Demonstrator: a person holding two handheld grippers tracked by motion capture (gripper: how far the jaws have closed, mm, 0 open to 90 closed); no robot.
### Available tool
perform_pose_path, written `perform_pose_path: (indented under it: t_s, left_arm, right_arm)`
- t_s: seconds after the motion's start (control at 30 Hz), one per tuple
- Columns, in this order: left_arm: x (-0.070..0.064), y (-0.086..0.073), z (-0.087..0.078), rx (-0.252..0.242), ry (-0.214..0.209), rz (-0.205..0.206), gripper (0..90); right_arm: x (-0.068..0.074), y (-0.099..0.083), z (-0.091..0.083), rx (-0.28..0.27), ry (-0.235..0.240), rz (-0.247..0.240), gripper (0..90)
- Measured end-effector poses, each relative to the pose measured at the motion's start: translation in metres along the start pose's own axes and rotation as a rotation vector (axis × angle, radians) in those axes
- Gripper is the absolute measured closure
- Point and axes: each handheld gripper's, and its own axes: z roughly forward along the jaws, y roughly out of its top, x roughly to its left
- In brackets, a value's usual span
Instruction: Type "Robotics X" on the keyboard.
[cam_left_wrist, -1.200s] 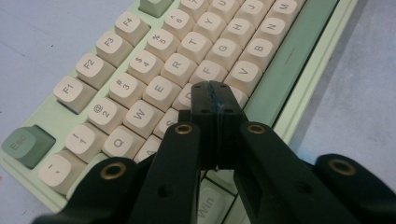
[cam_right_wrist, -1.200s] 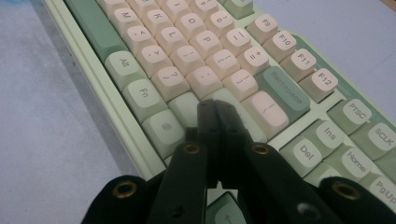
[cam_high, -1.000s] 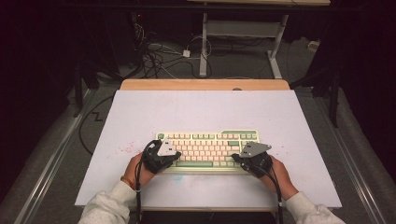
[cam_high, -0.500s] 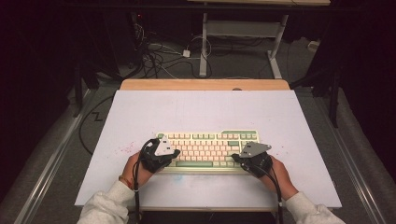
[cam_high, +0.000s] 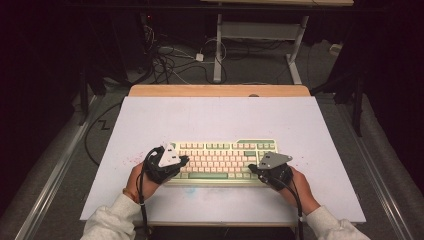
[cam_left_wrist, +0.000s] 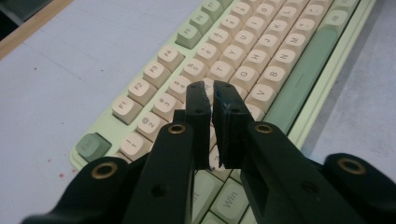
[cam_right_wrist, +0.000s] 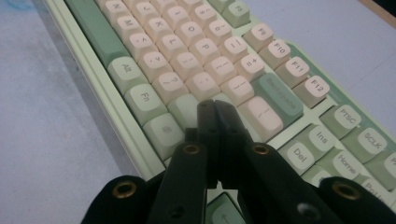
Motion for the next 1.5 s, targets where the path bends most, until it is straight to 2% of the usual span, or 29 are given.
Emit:
perform_pose_path:
  t_s: [0.17, 0.23, 0.3, 0.43, 0.47, 0.57, 0.63, 0.67, 0.73, 0.8, 0.87, 0.93, 1.13, 1.5]
  left_arm:
    - [0.002, -0.001, -0.003, -0.017, 0.020, 0.002, 78.4]
    - [0.002, -0.002, -0.003, -0.020, 0.025, 0.000, 73.4]
    - [0.002, -0.003, -0.003, -0.026, 0.029, 0.005, 73.3]
    - [0.002, -0.002, -0.003, -0.027, 0.037, 0.001, 60.0]
    - [0.002, -0.002, -0.003, -0.033, 0.033, 0.001, 59.5]
    - [0.002, -0.002, -0.002, -0.025, 0.027, 0.004, 46.6]
    - [0.002, -0.002, -0.001, -0.024, 0.020, 0.012, 42.3]
    - [0.001, -0.003, -0.001, -0.031, 0.030, 0.011, 39.6]
    - [0.000, -0.003, -0.001, -0.041, 0.061, 0.020, 27.8]
    - [-0.001, -0.003, -0.002, -0.055, 0.062, 0.016, 26.1]
    - [-0.001, -0.003, -0.002, -0.064, 0.074, 0.012, 18.7]
    - [-0.002, -0.004, -0.002, -0.072, 0.072, 0.012, 18.5]
    - [-0.004, -0.005, -0.001, -0.071, 0.085, 0.025, 14.7]
    - [-0.001, -0.006, -0.013, -0.114, 0.116, 0.013, 14.7]
  right_arm:
    - [0.000, 0.001, -0.004, -0.015, -0.004, 0.004, 90.0]
    - [0.000, 0.001, -0.006, -0.028, -0.009, 0.017, 90.0]
    - [-0.001, 0.002, -0.009, -0.047, -0.014, 0.024, 87.3]
    - [-0.002, 0.004, -0.014, -0.079, -0.017, 0.025, 86.0]
    - [-0.003, 0.004, -0.016, -0.087, -0.019, 0.018, 84.9]
    - [-0.003, 0.005, -0.019, -0.108, -0.033, 0.029, 74.7]
    - [-0.005, 0.005, -0.022, -0.133, -0.035, 0.039, 71.3]
    - [-0.005, 0.005, -0.023, -0.144, -0.036, 0.043, 66.3]
    - [-0.005, 0.005, -0.024, -0.148, -0.039, 0.043, 57.2]
    - [-0.004, 0.005, -0.024, -0.168, -0.044, 0.038, 50.2]
    - [-0.003, 0.006, -0.025, -0.178, -0.046, 0.033, 44.9]
    - [-0.002, 0.006, -0.025, -0.182, -0.058, 0.033, 37.5]
    - [-0.002, 0.006, -0.025, -0.196, -0.070, 0.045, 24.2]
    - [-0.004, 0.008, -0.033, -0.238, -0.092, 0.066, 20.4]
